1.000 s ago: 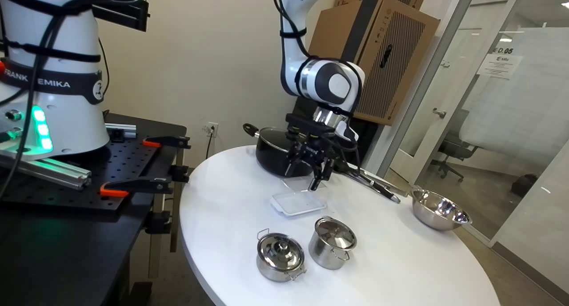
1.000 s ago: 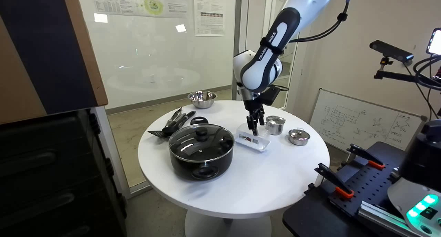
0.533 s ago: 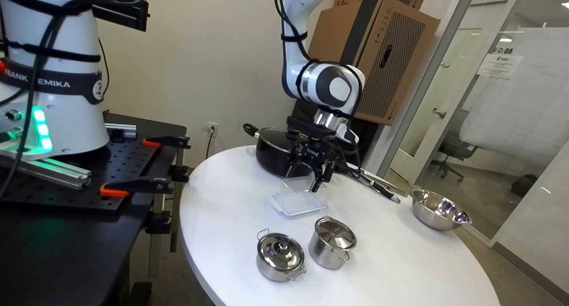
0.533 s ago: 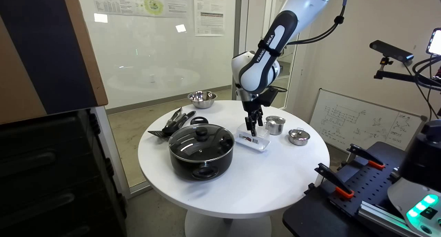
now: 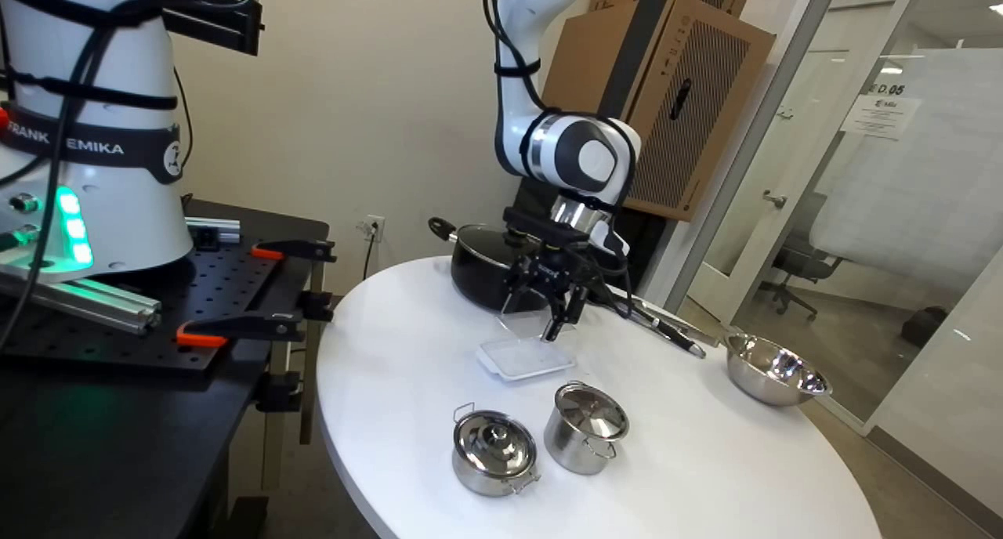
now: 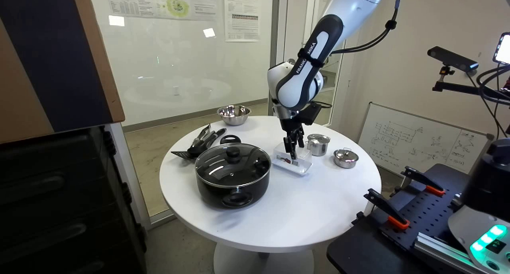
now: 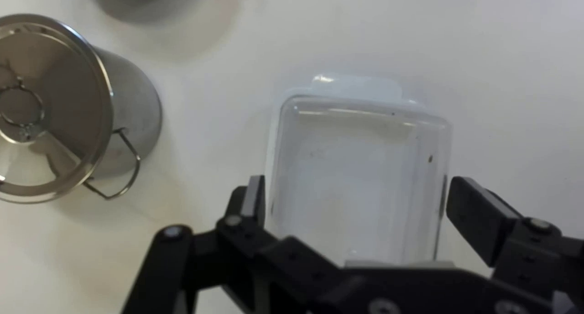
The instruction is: Remove the food container from the lid
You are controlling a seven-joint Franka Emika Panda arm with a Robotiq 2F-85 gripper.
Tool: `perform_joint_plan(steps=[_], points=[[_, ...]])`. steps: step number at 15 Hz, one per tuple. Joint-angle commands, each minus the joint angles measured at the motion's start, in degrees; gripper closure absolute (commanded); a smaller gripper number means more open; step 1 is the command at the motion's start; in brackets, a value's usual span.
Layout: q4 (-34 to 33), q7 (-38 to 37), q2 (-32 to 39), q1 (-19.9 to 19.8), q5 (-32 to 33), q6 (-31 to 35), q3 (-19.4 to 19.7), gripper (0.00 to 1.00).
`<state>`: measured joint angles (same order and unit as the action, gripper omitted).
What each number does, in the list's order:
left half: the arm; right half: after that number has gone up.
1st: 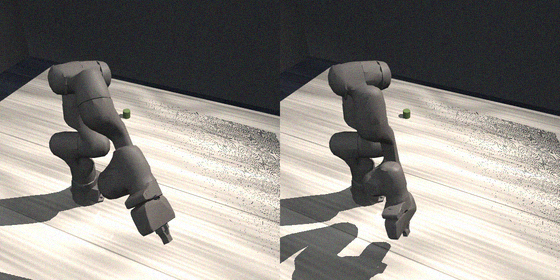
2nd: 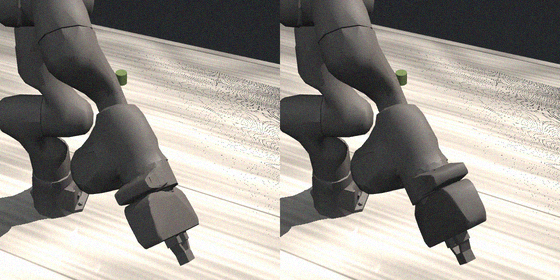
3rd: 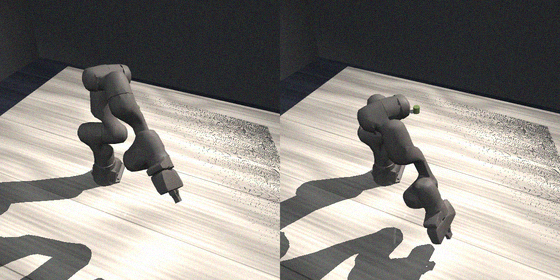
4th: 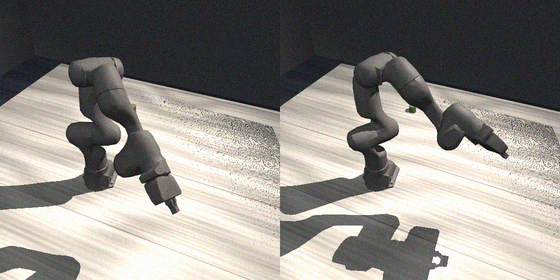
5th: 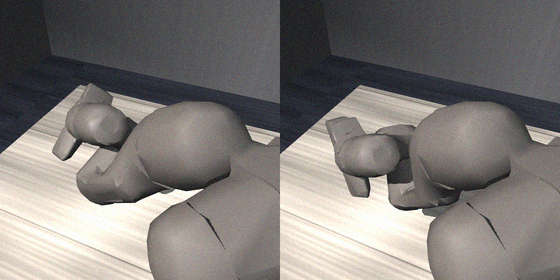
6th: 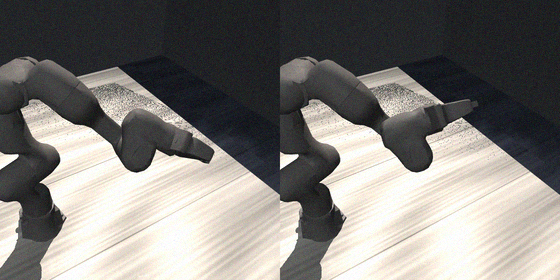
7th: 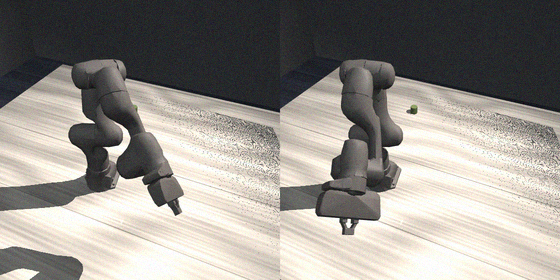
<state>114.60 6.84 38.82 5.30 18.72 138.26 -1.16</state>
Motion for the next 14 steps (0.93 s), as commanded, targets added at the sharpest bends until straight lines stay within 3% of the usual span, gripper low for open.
perform_joint_plan(steps=[1, 9, 10, 12, 14], points=[[-1.54, 0.96, 1.34, 0.16, -0.53, -0.53, 0.00, 0.00], [-2.13, 0.74, 2.22, 0.16, -0.57, -0.94, 0.24, 0.00], [-2.19, 0.57, 2.33, 0.09, -0.75, -0.88, 0.23, 0.25], [-2.45, 0.62, 2.51, -0.01, -0.98, -1.12, 0.19, 0.33], [-2.36, 0.81, 2.24, -0.21, -1.33, -1.24, -0.02, 0.34]])
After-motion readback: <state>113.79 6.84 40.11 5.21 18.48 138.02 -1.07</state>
